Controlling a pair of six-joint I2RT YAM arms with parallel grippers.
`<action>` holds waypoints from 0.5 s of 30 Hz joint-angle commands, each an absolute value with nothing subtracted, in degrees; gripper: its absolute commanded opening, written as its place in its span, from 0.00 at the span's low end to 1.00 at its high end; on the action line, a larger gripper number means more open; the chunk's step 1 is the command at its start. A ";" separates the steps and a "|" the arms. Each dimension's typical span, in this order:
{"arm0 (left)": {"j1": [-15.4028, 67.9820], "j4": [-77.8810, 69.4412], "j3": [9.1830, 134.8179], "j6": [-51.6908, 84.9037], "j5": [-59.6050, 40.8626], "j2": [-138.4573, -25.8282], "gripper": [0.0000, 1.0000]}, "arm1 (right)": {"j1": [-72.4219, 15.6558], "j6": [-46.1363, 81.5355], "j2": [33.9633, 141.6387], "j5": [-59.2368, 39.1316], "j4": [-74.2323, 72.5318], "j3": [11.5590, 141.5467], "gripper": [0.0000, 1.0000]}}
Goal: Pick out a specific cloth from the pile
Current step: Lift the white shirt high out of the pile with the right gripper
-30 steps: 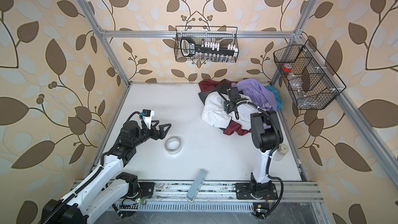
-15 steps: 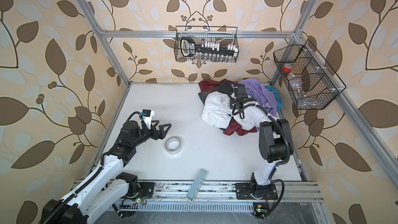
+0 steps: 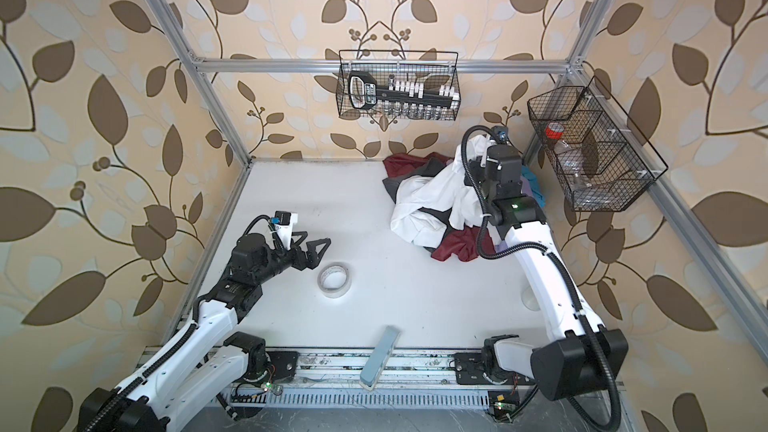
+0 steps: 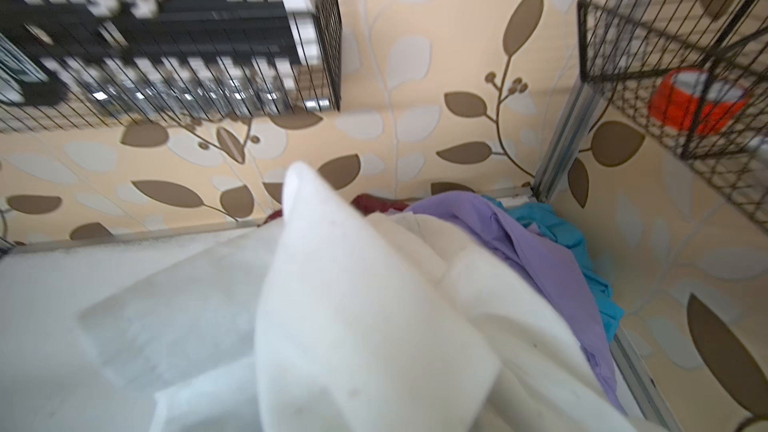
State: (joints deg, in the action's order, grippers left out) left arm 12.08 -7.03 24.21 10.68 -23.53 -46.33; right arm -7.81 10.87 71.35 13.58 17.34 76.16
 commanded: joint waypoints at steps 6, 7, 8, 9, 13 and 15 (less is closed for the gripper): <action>12.86 -7.03 24.44 10.16 -21.94 -44.26 0.99 | -7.95 17.90 65.52 -0.56 7.58 88.39 0.00; 12.92 -6.99 24.43 10.26 -21.73 -44.08 0.99 | -8.00 18.86 65.40 -2.23 6.23 88.81 0.00; 13.01 -6.94 24.37 10.23 -21.55 -43.88 0.99 | -8.00 20.04 65.31 -4.44 4.29 89.34 0.00; 13.01 -6.94 24.38 10.28 -21.45 -43.73 0.99 | -8.14 21.32 65.59 -6.05 2.84 90.21 0.00; 13.18 -6.68 24.41 10.14 -20.96 -43.33 0.99 | -8.50 24.84 68.28 -11.64 -0.57 95.60 0.00; 13.27 -6.59 24.33 10.11 -20.68 -43.15 0.99 | -8.87 27.38 69.89 -14.57 -3.99 97.83 0.00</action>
